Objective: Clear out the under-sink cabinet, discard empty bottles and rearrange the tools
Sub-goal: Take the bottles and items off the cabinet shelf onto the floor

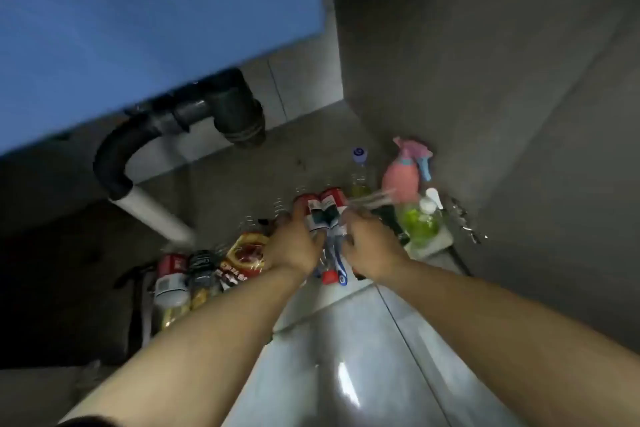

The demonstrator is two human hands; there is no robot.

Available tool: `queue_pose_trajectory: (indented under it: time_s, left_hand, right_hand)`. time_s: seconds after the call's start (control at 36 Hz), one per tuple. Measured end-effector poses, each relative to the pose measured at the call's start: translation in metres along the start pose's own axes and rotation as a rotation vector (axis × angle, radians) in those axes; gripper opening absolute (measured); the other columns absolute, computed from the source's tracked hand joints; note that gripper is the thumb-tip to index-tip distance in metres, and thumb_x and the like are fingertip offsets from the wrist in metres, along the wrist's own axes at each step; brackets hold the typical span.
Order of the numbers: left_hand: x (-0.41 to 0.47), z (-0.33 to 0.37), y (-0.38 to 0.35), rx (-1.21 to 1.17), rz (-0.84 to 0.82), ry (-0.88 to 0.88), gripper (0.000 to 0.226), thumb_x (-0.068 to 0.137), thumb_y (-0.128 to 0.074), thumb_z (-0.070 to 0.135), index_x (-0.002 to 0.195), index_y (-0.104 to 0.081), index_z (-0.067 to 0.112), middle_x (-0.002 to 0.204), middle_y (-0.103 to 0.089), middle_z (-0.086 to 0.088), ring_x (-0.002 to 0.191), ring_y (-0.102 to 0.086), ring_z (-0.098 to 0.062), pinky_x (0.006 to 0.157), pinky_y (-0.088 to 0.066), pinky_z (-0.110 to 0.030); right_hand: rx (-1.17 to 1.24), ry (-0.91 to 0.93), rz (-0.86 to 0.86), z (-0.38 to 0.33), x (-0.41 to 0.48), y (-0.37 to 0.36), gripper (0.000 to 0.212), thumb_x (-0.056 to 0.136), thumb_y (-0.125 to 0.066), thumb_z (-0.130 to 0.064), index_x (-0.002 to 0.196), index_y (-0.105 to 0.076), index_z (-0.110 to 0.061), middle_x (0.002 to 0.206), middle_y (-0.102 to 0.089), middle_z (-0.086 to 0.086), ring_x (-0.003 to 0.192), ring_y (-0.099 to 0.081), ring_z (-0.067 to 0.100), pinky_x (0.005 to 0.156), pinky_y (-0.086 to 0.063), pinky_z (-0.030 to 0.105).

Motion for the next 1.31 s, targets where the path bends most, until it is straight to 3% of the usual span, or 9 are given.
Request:
queue_pose_trajectory:
  time_s: [0.11, 0.31, 0.44, 0.58, 0.81, 1.0, 1.11, 1.19, 1.31]
  left_hand:
    - [0.012, -0.003, -0.013, -0.017, 0.043, -0.023, 0.061, 0.088, -0.061, 0.056, 0.137, -0.032, 0.033, 0.134, -0.053, -0.012, 0.105, -0.065, -0.037, 0.073, -0.049, -0.035]
    - [0.013, -0.001, -0.034, 0.155, -0.084, -0.012, 0.103, 0.078, -0.059, 0.078, 0.158, -0.005, 0.043, 0.160, -0.034, -0.012, 0.130, -0.054, -0.037, 0.095, -0.051, -0.043]
    - [0.009, 0.001, -0.033, 0.080, -0.083, 0.028, 0.105, 0.080, -0.066, 0.069, 0.159, -0.003, 0.040, 0.155, -0.040, -0.015, 0.126, -0.057, -0.037, 0.095, -0.054, -0.043]
    - [0.009, 0.005, -0.031, 0.017, -0.078, 0.062, 0.093, 0.081, -0.070, 0.058, 0.153, -0.016, 0.033, 0.141, -0.050, -0.017, 0.118, -0.062, -0.037, 0.094, -0.055, -0.049]
    - [0.019, 0.001, -0.039, 0.031, -0.032, 0.158, 0.094, 0.090, -0.070, 0.045, 0.155, -0.014, 0.005, 0.145, -0.045, -0.024, 0.131, -0.052, -0.038, 0.099, -0.047, -0.041]
    - [0.010, -0.013, -0.025, -0.281, 0.015, 0.214, 0.085, 0.080, -0.077, 0.042, 0.147, -0.034, 0.012, 0.139, -0.055, -0.016, 0.123, -0.059, -0.035, 0.097, -0.053, -0.040]
    - [-0.008, -0.011, -0.020, -0.696, 0.007, 0.217, 0.053, 0.082, -0.079, 0.033, 0.127, -0.056, 0.018, 0.122, -0.070, -0.006, 0.105, -0.069, -0.024, 0.089, -0.057, -0.036]
    - [-0.027, 0.002, -0.029, -1.019, -0.124, 0.169, 0.042, 0.084, -0.080, 0.025, 0.121, -0.062, 0.019, 0.105, -0.076, 0.000, 0.088, -0.074, -0.008, 0.077, -0.062, -0.027]
    - [-0.034, 0.001, -0.033, -1.040, -0.186, 0.175, 0.033, 0.097, -0.064, 0.038, 0.120, -0.070, 0.015, 0.109, -0.077, -0.007, 0.101, -0.073, -0.025, 0.096, -0.057, -0.041]
  right_hand:
    - [0.064, 0.008, 0.086, 0.006, 0.003, 0.000, 0.021, 0.087, -0.057, -0.011, 0.107, -0.061, -0.018, 0.110, -0.064, 0.007, 0.093, -0.064, 0.030, 0.080, -0.055, 0.041]
    - [0.158, -0.057, 0.149, 0.027, -0.035, -0.006, 0.022, 0.083, -0.057, -0.003, 0.095, -0.066, -0.019, 0.092, -0.064, 0.004, 0.083, -0.062, 0.023, 0.076, -0.053, 0.035]
    - [0.239, -0.111, 0.171, 0.038, -0.058, -0.003, 0.022, 0.084, -0.057, -0.001, 0.093, -0.066, -0.019, 0.085, -0.062, 0.000, 0.072, -0.057, 0.013, 0.067, -0.046, 0.025]
    - [0.250, -0.103, 0.136, 0.033, -0.062, -0.009, 0.021, 0.087, -0.057, -0.001, 0.094, -0.067, -0.018, 0.087, -0.062, 0.001, 0.071, -0.057, 0.014, 0.069, -0.050, 0.026]
    - [0.229, -0.109, 0.170, 0.037, -0.041, -0.018, 0.023, 0.085, -0.055, -0.001, 0.092, -0.065, -0.021, 0.087, -0.062, 0.001, 0.069, -0.056, 0.013, 0.070, -0.051, 0.031]
    - [0.418, -0.129, 0.247, 0.035, -0.028, -0.017, 0.027, 0.086, -0.060, -0.001, 0.108, -0.061, -0.015, 0.094, -0.062, 0.008, 0.081, -0.061, 0.018, 0.078, -0.052, 0.031]
    - [0.646, -0.162, 0.125, 0.022, -0.020, -0.023, 0.061, 0.087, -0.068, -0.005, 0.142, -0.043, -0.017, 0.121, -0.057, 0.008, 0.105, -0.062, 0.016, 0.092, -0.054, 0.031]
    - [0.822, -0.199, 0.015, 0.012, -0.023, -0.029, 0.072, 0.087, -0.070, -0.006, 0.148, -0.034, -0.019, 0.126, -0.062, 0.006, 0.110, -0.065, 0.015, 0.090, -0.057, 0.027]
    - [0.785, -0.314, 0.102, 0.025, -0.036, -0.019, 0.059, 0.086, -0.076, -0.025, 0.134, -0.043, -0.019, 0.113, -0.069, 0.012, 0.100, -0.071, 0.030, 0.090, -0.058, 0.052]
Point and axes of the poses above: each hand's wrist, its own x-axis towards the middle knuckle, its own y-axis out of the back of the hand, z = x × y, the point moved 10 cm from there along x, towards the middle knuckle
